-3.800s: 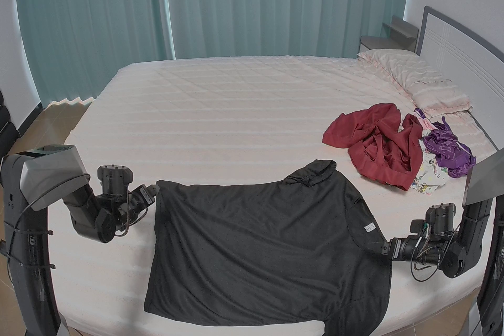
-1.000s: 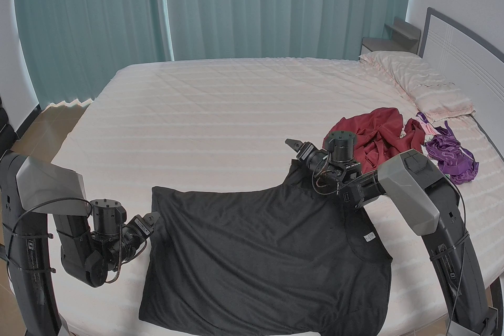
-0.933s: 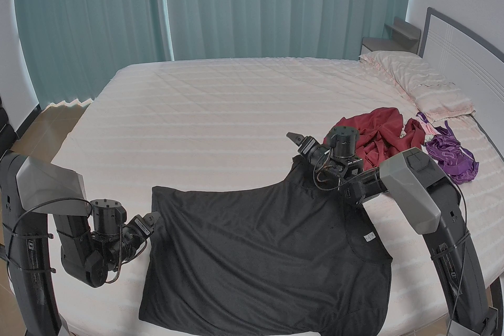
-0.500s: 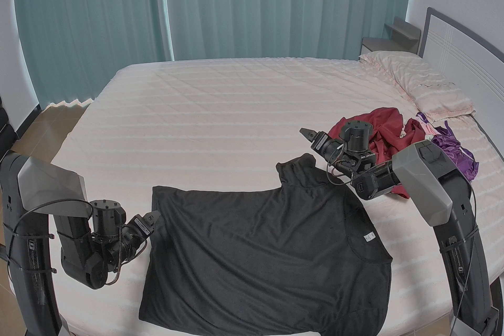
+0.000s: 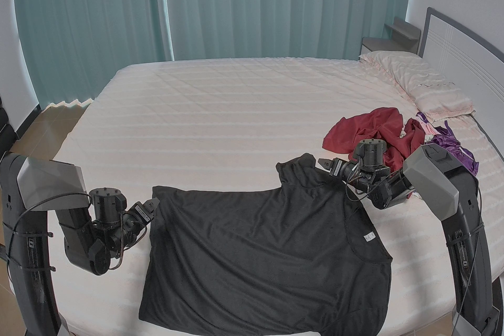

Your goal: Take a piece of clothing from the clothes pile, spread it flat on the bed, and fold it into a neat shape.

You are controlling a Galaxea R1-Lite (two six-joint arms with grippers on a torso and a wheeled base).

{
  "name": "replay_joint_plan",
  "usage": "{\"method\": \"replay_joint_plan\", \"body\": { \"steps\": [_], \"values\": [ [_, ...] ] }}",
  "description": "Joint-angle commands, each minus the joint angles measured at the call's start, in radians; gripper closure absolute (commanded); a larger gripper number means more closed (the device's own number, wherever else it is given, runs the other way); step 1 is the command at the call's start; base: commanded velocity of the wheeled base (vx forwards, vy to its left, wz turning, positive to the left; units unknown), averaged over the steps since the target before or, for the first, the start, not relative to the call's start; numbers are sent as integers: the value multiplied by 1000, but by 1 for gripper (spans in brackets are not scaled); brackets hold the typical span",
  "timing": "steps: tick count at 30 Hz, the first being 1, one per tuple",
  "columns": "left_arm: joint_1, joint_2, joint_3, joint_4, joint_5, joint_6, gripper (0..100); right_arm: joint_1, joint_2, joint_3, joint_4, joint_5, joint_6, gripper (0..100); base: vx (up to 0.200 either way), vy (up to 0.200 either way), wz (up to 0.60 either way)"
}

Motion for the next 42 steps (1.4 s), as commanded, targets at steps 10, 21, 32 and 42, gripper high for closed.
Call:
{"method": "replay_joint_plan", "body": {
  "steps": [10, 21, 32, 42],
  "values": [
    [77, 172, -631, 549, -6, 178, 0, -24, 5, 77, -2, 7, -50, 0, 0, 0, 0],
    [74, 275, -839, 705, -80, 178, 0, -35, 43, 63, -9, 34, -45, 0, 0, 0, 0],
    [65, 305, -916, 765, -89, 173, 100, -21, 86, -1, 0, 59, -44, 100, 0, 0, 0],
    [67, 327, -951, 793, -68, 170, 100, -34, 95, -14, -12, 34, -37, 100, 0, 0, 0]
  ]
}}
